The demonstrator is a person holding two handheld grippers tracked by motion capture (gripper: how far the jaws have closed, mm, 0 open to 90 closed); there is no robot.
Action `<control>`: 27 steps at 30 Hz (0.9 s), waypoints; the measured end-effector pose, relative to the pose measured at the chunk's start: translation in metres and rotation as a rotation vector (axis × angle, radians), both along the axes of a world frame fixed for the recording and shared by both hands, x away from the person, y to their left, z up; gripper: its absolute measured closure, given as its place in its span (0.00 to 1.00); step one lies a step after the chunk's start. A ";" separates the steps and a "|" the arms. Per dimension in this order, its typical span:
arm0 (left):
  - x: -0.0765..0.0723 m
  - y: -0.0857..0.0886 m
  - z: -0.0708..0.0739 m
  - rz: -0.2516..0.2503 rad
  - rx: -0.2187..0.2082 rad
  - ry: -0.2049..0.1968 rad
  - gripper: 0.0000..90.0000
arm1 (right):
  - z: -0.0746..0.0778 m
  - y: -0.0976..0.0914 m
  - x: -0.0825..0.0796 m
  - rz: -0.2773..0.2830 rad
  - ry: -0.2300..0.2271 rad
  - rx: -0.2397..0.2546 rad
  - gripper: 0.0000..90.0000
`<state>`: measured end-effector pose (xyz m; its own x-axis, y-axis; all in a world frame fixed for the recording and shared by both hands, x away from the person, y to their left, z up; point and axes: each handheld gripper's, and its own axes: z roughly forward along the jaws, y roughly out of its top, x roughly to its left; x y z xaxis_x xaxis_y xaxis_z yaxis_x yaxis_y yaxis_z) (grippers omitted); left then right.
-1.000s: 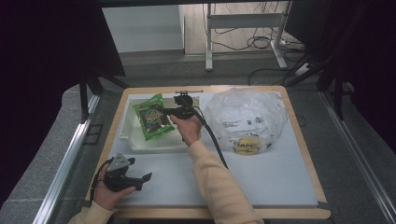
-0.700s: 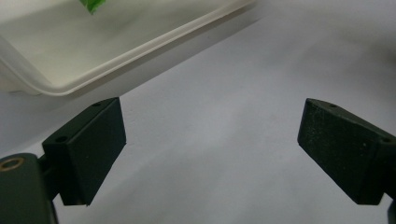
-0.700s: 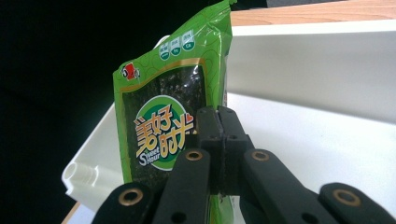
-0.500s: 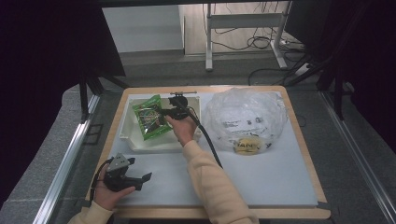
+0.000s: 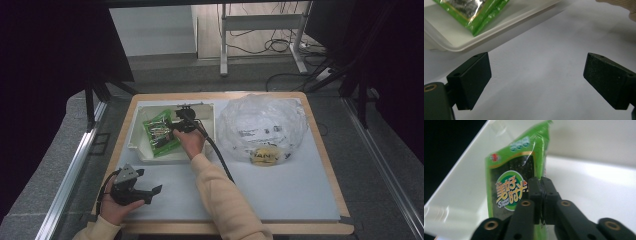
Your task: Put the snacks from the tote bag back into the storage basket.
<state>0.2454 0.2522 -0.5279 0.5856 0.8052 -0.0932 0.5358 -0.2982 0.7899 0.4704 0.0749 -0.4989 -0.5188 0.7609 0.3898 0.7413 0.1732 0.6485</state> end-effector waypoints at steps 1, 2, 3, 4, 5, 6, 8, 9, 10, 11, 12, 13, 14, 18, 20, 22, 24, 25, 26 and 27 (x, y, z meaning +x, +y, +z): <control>0.000 0.000 0.000 0.001 0.000 0.000 0.09 | -0.001 0.002 -0.001 0.016 0.019 -0.017 0.84; 0.000 0.000 0.000 0.000 0.000 0.000 0.09 | -0.002 0.004 -0.002 0.020 0.017 -0.034 0.78; 0.000 0.000 0.000 0.000 0.000 0.000 0.09 | -0.001 0.004 -0.003 0.028 0.014 -0.049 0.75; 0.000 0.000 0.000 0.000 0.000 0.000 0.09 | 0.001 0.003 -0.004 0.040 0.021 -0.057 0.74; 0.000 0.000 0.000 0.000 0.001 0.000 0.09 | 0.002 0.003 -0.005 0.043 0.012 -0.051 0.72; 0.000 0.000 0.000 0.000 0.001 0.000 0.09 | 0.005 0.002 -0.006 0.045 -0.002 -0.059 0.69; 0.000 0.000 0.000 0.001 0.001 -0.001 0.09 | 0.012 0.000 -0.008 0.050 -0.026 -0.065 0.66; 0.000 0.000 0.000 0.001 0.001 -0.001 0.09 | 0.015 -0.002 -0.009 0.053 -0.030 -0.056 0.65; 0.000 0.000 0.000 0.000 0.004 -0.003 0.09 | 0.018 -0.004 -0.010 0.061 -0.037 -0.051 0.63; 0.000 0.000 0.000 0.001 0.004 -0.003 0.09 | 0.021 -0.006 -0.012 0.070 -0.047 -0.047 0.62; 0.000 0.000 0.000 0.001 0.005 -0.003 0.09 | 0.024 -0.009 -0.013 0.075 -0.053 -0.043 0.61; 0.000 0.000 0.000 0.001 0.005 -0.004 0.09 | 0.026 -0.012 -0.014 0.082 -0.056 -0.030 0.60; 0.000 0.000 0.000 0.001 0.007 -0.003 0.09 | 0.029 -0.015 -0.015 0.089 -0.066 -0.015 0.59; 0.000 0.000 0.000 0.002 0.013 -0.004 0.09 | 0.038 -0.027 -0.021 0.114 -0.105 -0.008 0.58; 0.000 0.000 0.000 0.003 0.016 -0.004 0.09 | 0.043 -0.035 -0.025 0.123 -0.118 -0.001 0.58; 0.000 0.000 -0.001 0.004 0.018 -0.002 0.09 | 0.048 -0.044 -0.031 0.131 -0.133 -0.003 0.58; 0.001 0.001 -0.001 0.006 0.023 -0.001 0.09 | 0.053 -0.055 -0.039 0.139 -0.153 0.004 0.58; 0.001 0.001 -0.001 0.007 0.026 -0.001 0.09 | 0.056 -0.062 -0.043 0.145 -0.165 0.003 0.58; 0.001 0.001 -0.001 0.008 0.028 -0.001 0.09 | 0.058 -0.068 -0.048 0.146 -0.176 0.010 0.58; 0.001 0.000 -0.001 0.010 0.028 -0.001 0.09 | 0.061 -0.074 -0.051 0.151 -0.189 0.010 0.58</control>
